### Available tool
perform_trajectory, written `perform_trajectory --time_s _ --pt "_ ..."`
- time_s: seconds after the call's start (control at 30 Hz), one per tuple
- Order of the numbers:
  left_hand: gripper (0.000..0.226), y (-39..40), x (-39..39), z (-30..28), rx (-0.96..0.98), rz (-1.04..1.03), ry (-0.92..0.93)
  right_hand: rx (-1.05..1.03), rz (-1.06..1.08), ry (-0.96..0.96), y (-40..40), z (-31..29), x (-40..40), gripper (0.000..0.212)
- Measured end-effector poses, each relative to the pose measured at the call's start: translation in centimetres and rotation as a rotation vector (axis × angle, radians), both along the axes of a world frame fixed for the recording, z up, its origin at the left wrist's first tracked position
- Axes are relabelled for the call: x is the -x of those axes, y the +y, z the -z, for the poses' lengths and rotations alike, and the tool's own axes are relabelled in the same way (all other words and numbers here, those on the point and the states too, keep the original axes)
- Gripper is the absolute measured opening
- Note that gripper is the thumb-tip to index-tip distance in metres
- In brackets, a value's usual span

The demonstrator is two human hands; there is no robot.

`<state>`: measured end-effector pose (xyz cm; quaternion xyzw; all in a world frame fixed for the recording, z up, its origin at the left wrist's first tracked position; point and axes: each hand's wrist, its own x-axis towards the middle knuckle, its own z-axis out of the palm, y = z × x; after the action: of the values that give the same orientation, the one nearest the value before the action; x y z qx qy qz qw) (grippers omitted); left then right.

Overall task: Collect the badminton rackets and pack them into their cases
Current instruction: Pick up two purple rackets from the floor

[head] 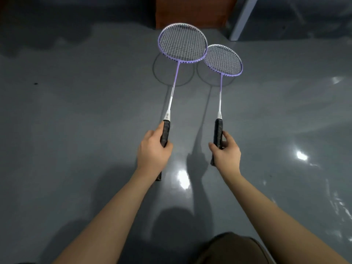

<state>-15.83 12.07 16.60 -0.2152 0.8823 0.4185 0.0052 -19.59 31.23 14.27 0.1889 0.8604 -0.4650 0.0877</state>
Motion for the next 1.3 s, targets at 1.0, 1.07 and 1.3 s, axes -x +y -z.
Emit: perform_trajectory --time_s 1.0,1.07,1.3 --pt "0.051 2.1 -2.5 -69.4 0.056 -0.105 0.458 0.243 -0.201 0.417 0.0 -68.0 -2.8 0.054" --pt "0.051 1.6 -0.9 -70.2 0.071 -0.143 0.495 0.242 -0.242 0.443 -0.5 -68.8 -0.2 0.054" --pt "0.053 -5.0 7.2 -71.2 0.100 -0.235 0.529 0.251 -0.343 0.505 -6.4 -70.1 10.2 0.057"
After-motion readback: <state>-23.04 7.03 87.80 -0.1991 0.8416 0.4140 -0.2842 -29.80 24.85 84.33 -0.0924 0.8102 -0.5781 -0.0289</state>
